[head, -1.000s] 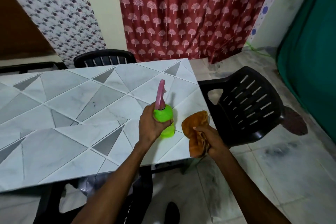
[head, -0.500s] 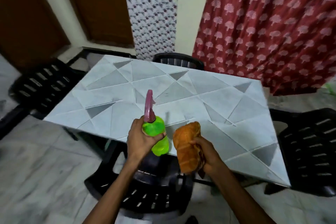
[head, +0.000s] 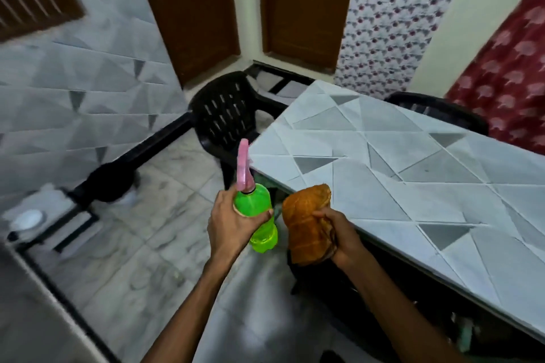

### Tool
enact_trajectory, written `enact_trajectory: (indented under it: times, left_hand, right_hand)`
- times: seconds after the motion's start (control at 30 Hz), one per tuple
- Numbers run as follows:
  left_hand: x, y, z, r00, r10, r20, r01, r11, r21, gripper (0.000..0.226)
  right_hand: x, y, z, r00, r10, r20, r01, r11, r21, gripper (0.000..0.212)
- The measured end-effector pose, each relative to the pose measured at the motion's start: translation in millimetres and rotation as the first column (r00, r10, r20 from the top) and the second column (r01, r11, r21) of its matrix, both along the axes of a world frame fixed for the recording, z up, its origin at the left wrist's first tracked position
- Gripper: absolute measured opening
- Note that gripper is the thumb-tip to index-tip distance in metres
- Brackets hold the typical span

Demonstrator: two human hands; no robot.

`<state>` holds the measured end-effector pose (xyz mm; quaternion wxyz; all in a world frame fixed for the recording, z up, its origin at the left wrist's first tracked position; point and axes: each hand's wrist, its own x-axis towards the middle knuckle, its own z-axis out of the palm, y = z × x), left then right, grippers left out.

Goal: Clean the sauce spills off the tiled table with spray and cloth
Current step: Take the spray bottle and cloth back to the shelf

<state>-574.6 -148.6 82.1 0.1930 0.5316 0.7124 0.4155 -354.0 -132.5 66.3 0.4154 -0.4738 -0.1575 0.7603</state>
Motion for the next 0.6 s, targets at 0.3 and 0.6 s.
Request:
enact_trajectory:
  times: [0.3, 0.6]
  left_hand:
    - [-160.5, 36.5, -17.1, 0.969, 0.239, 0.066, -0.234, 0.97, -0.072, 0.062]
    - [-335.9, 112.1, -29.3, 0.871, 0.488, 0.064, -0.484, 0.872, -0.07, 0.071]
  right_hand:
    - [-166.3, 88.1, -16.9, 0.971, 0.24, 0.018, -0.239, 0.97, -0.045, 0.062]
    - [-364.5, 221.0, -14.3, 0.838, 0.539, 0.085, -0.537, 0.842, -0.043, 0.037]
